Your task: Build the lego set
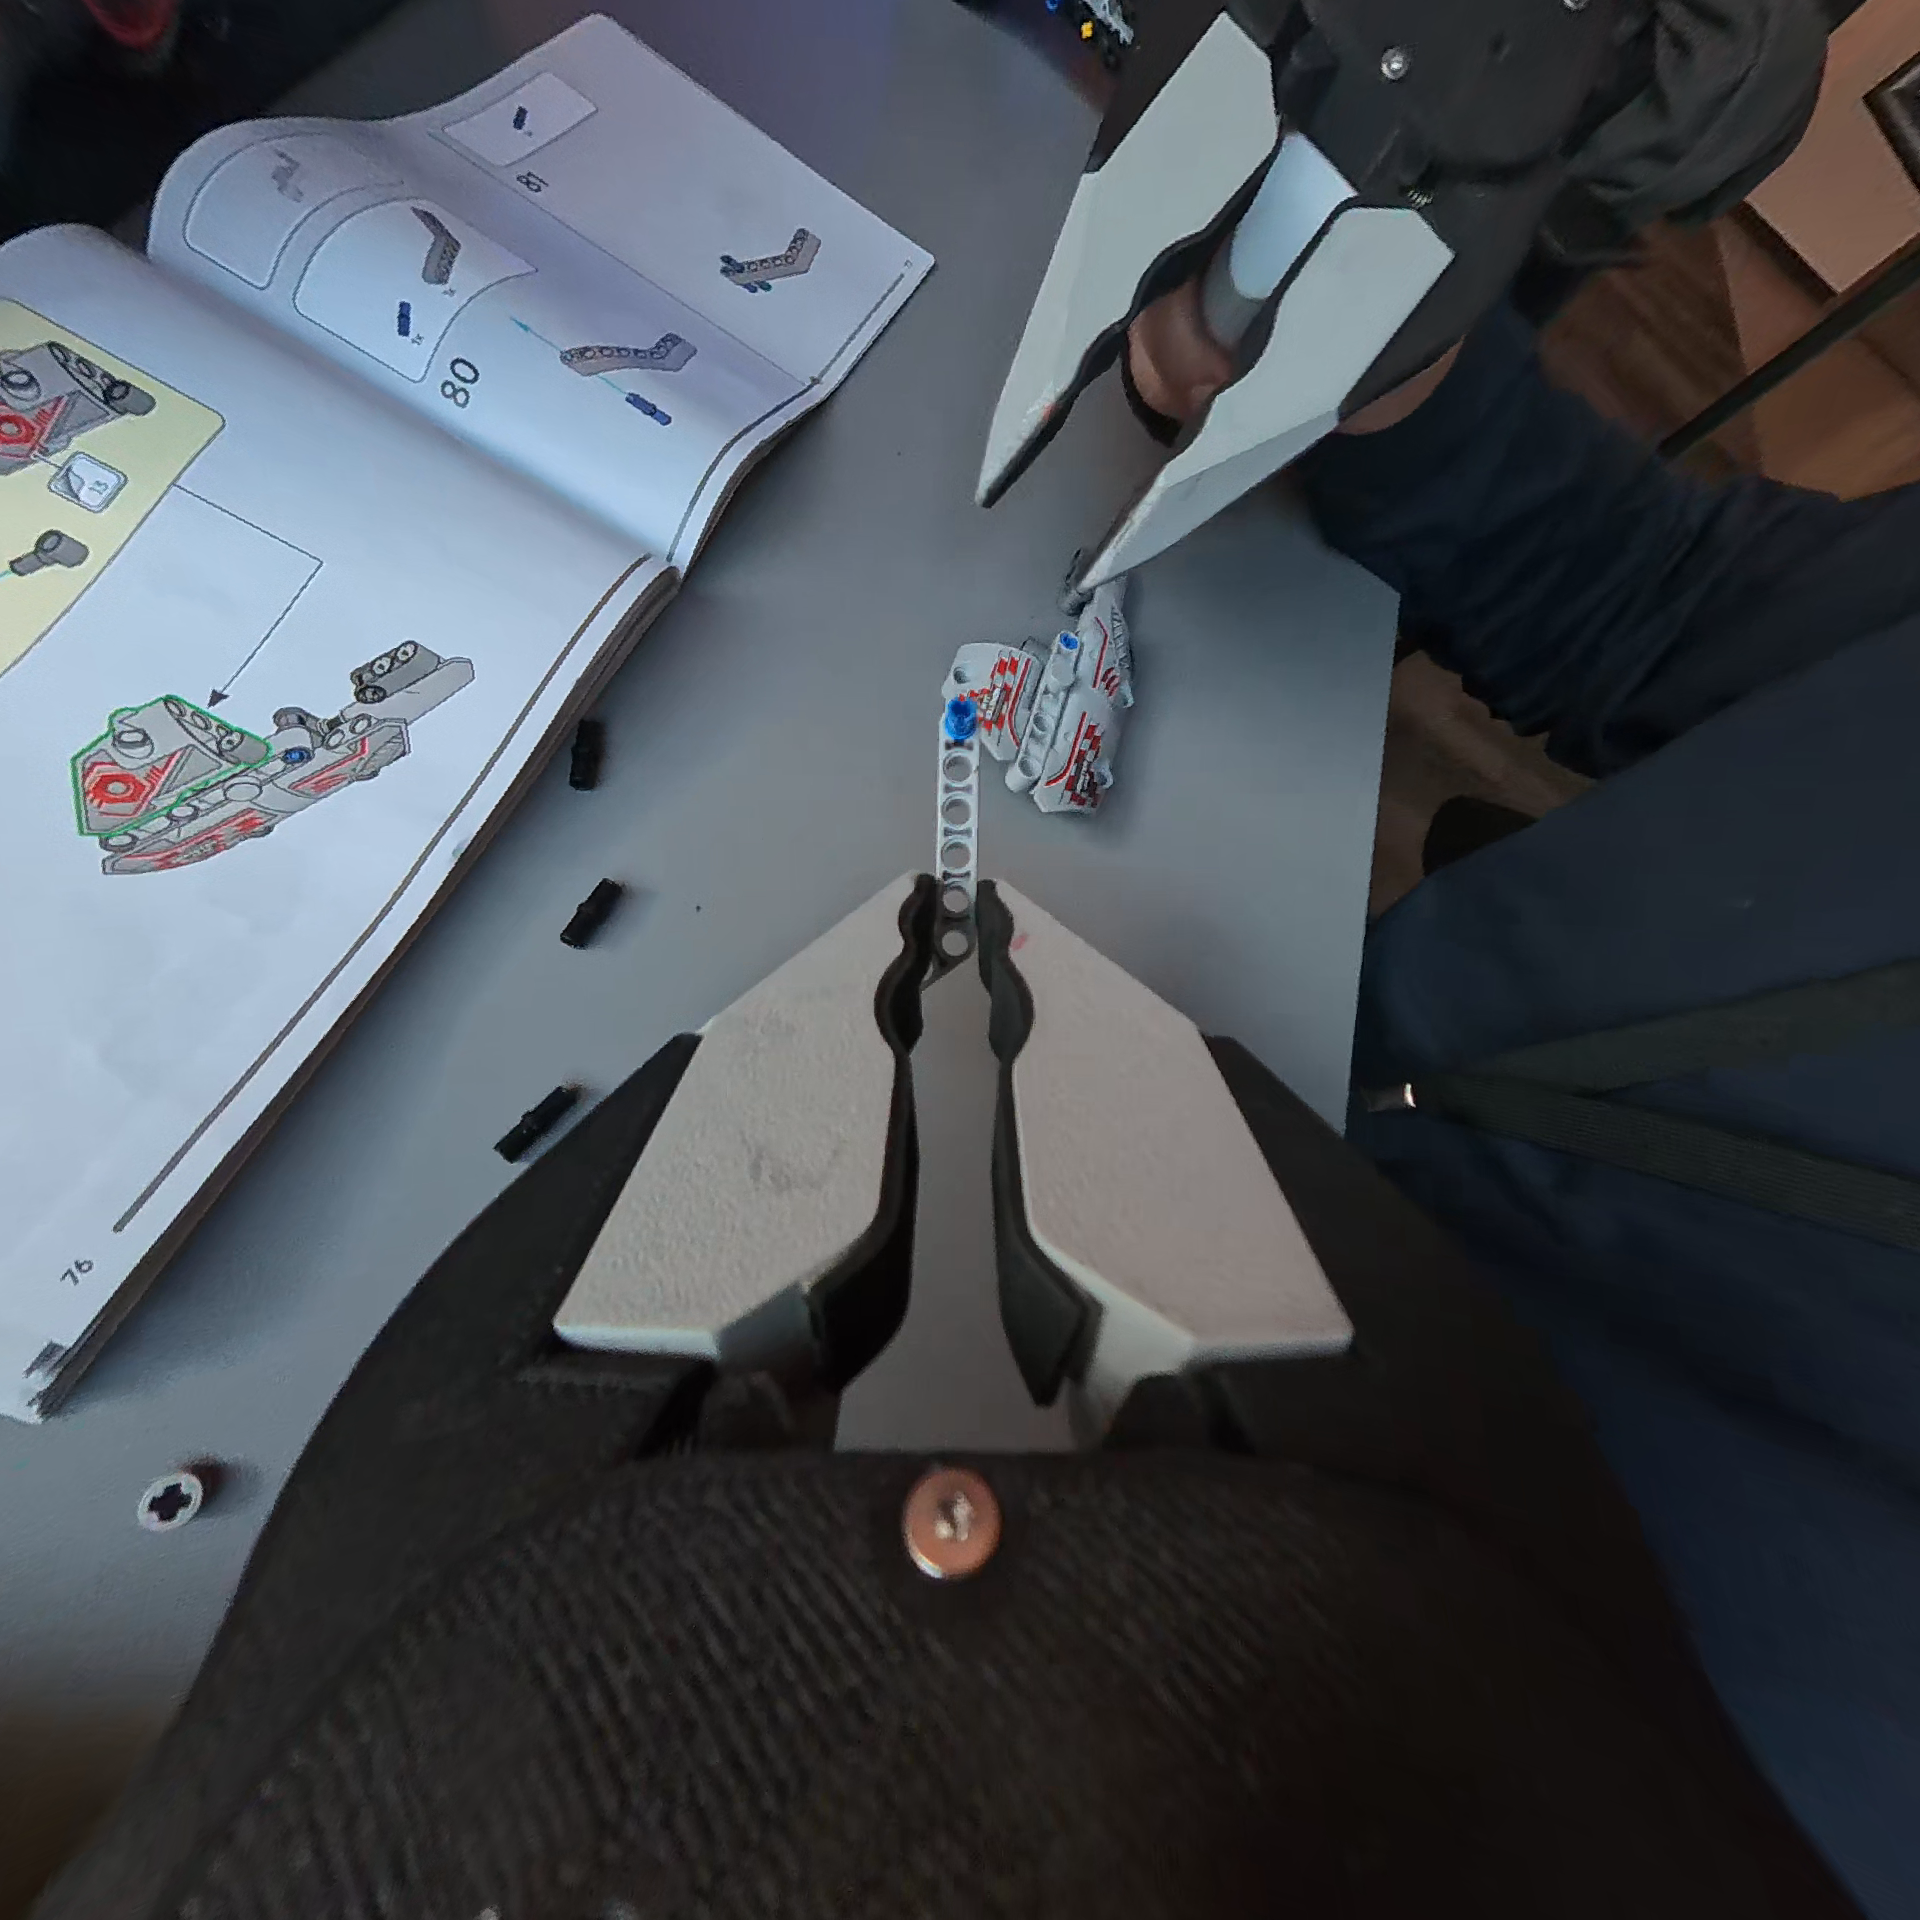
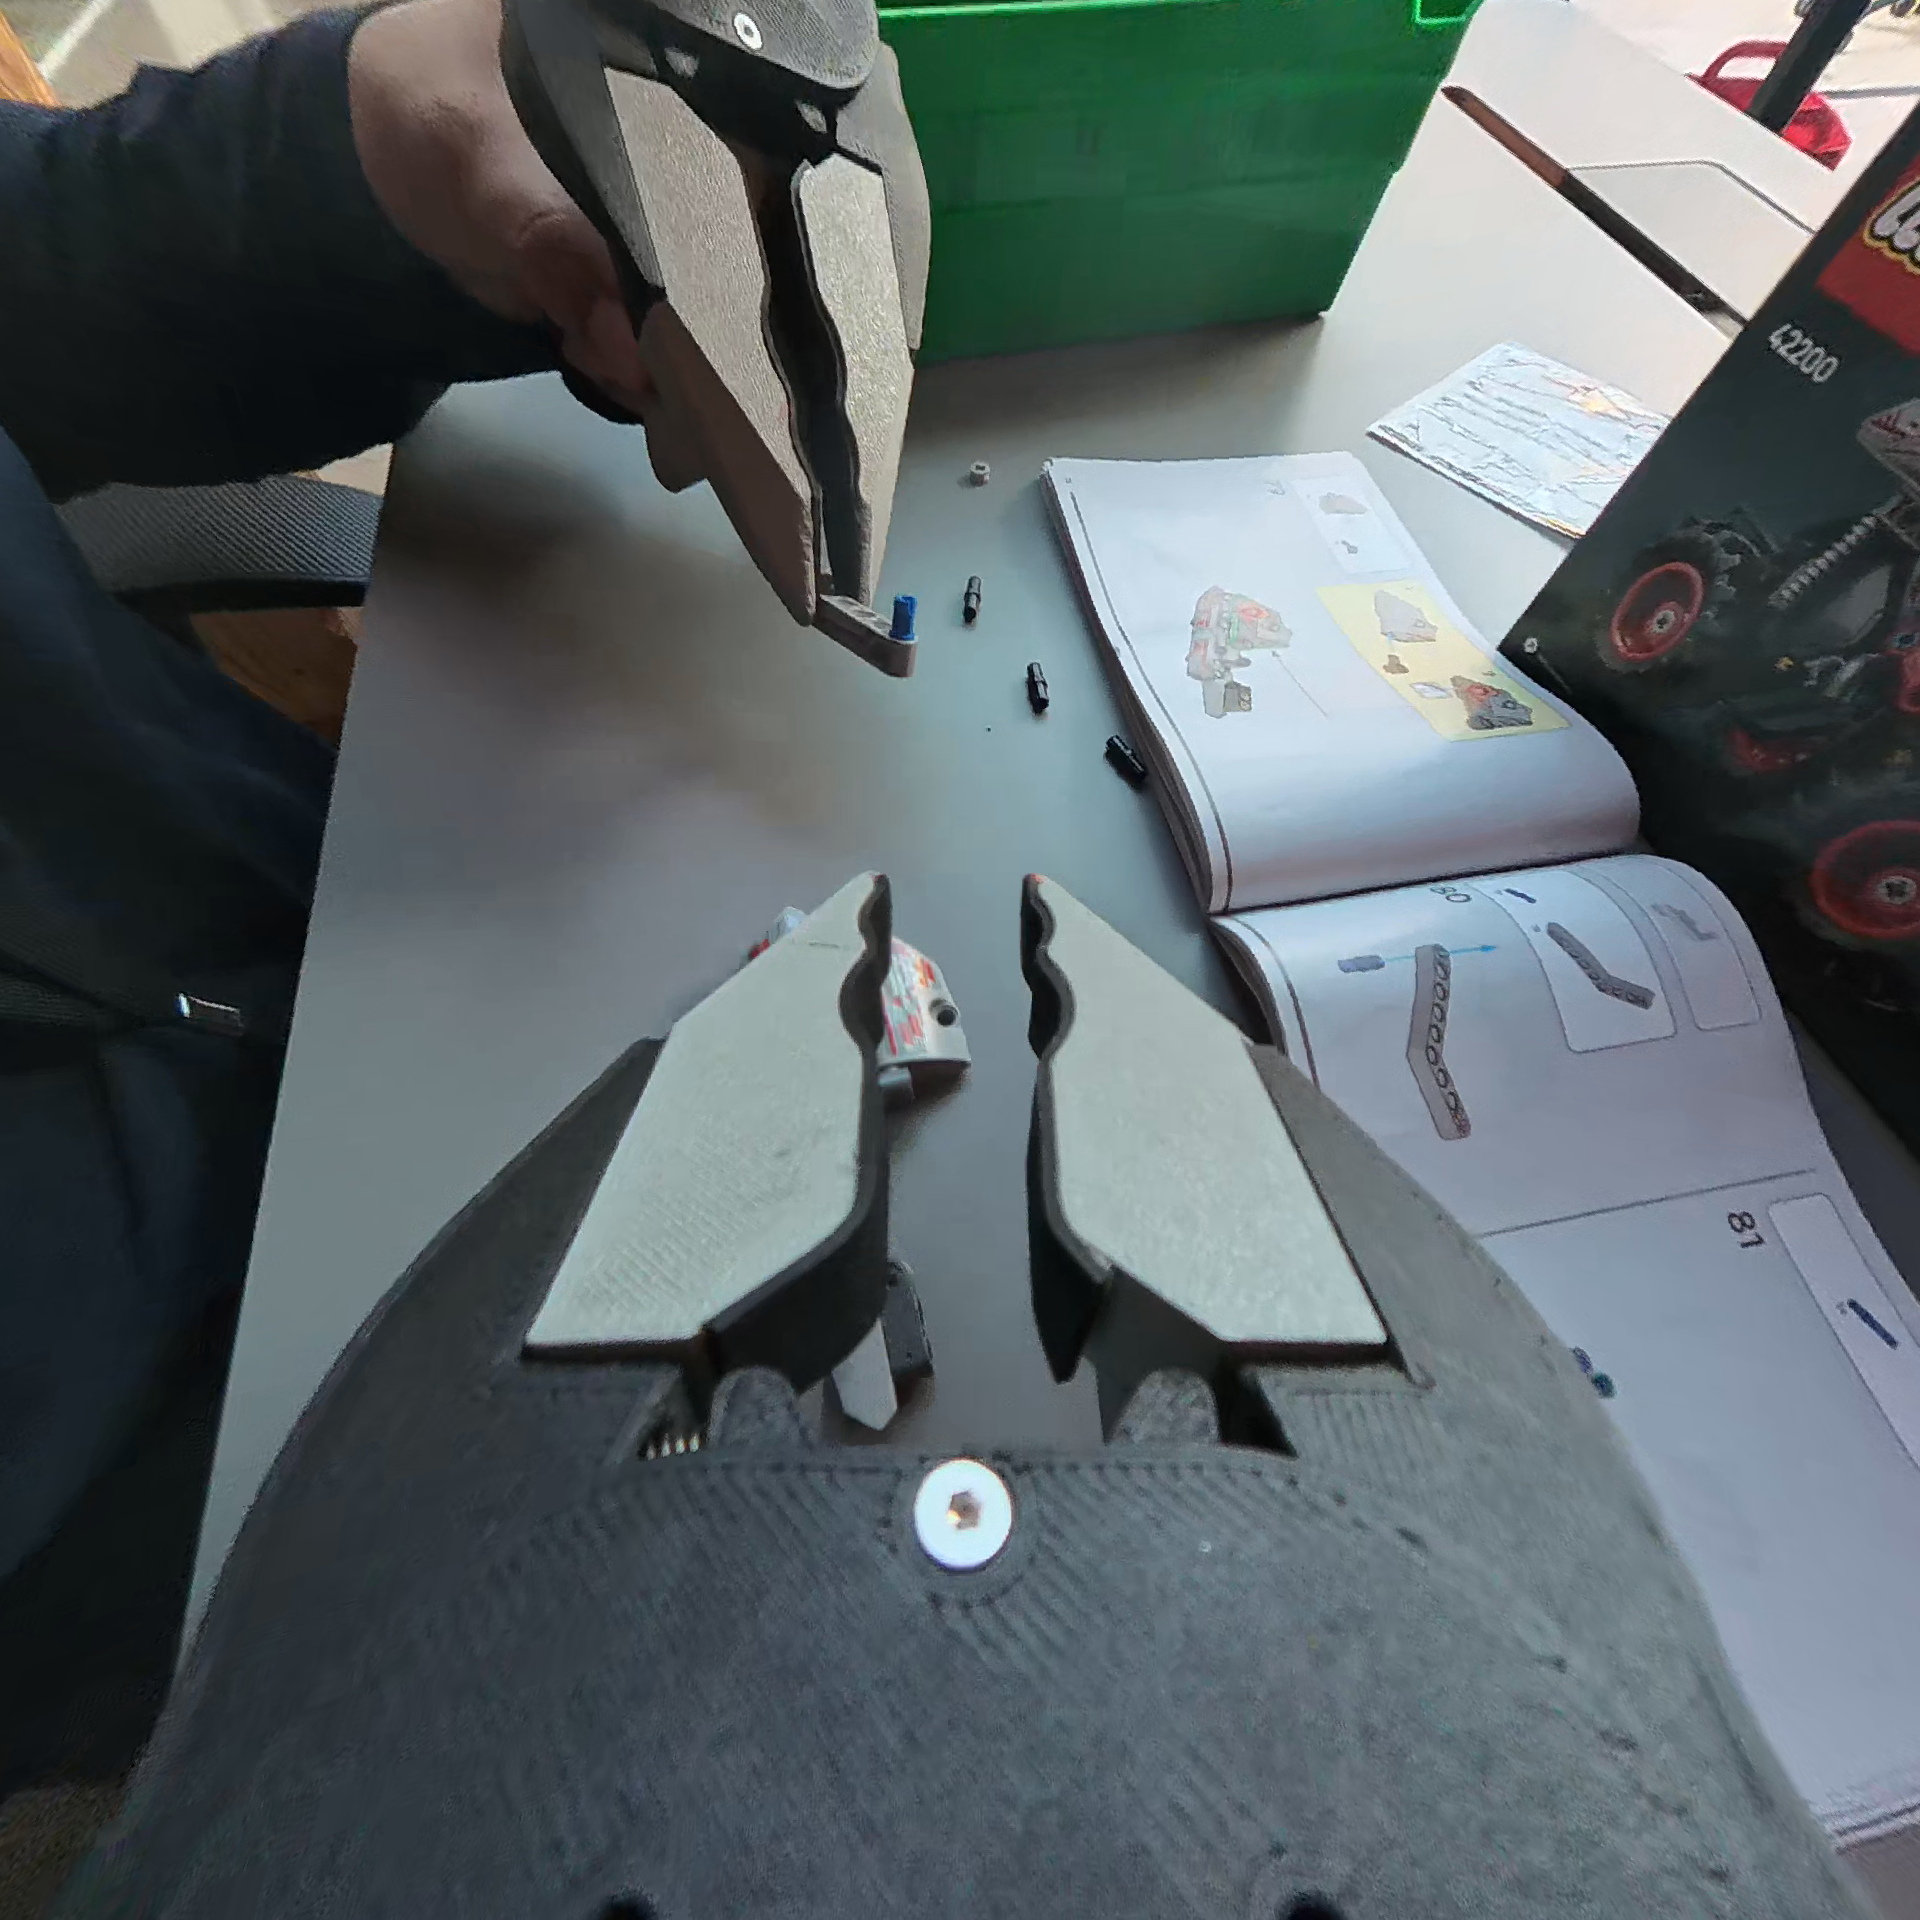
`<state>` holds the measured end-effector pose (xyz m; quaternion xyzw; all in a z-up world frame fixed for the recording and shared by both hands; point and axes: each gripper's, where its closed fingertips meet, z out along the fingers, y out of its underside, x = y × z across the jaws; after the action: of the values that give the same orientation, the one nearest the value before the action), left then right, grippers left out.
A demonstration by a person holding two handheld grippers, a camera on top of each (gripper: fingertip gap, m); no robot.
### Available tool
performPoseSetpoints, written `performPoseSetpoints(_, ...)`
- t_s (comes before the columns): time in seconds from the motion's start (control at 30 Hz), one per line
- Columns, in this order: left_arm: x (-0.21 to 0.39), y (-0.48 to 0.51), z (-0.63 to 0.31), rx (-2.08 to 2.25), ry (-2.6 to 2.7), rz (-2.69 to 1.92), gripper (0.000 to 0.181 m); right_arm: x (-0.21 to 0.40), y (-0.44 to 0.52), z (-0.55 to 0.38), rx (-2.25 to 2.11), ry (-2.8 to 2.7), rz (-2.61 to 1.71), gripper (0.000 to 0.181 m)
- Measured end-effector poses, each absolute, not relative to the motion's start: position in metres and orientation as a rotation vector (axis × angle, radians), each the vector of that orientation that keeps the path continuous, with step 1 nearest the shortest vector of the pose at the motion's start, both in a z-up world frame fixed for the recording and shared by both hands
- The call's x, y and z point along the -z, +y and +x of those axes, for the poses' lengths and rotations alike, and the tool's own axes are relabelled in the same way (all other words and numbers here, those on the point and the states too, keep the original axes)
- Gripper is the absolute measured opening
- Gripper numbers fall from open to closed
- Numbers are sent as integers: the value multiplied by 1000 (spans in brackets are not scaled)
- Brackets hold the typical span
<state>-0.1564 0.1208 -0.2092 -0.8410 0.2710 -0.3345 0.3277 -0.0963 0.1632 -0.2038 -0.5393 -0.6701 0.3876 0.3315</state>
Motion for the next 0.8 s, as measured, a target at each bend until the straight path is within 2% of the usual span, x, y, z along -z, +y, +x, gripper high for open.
performPoseSetpoints(0.23,185,130,-144,723,771,-1967,5,198,133,-118,-1239,-1743,-1466,22)
performPoseSetpoints(0.57,169,138,-177,-527,1081,-1491,5,185,125,-116,-1460,-1699,-1491,30)
performPoseSetpoints(0.8,160,137,-180,-890,1154,-1249,4,181,121,-123,-1431,-1702,-1445,30)
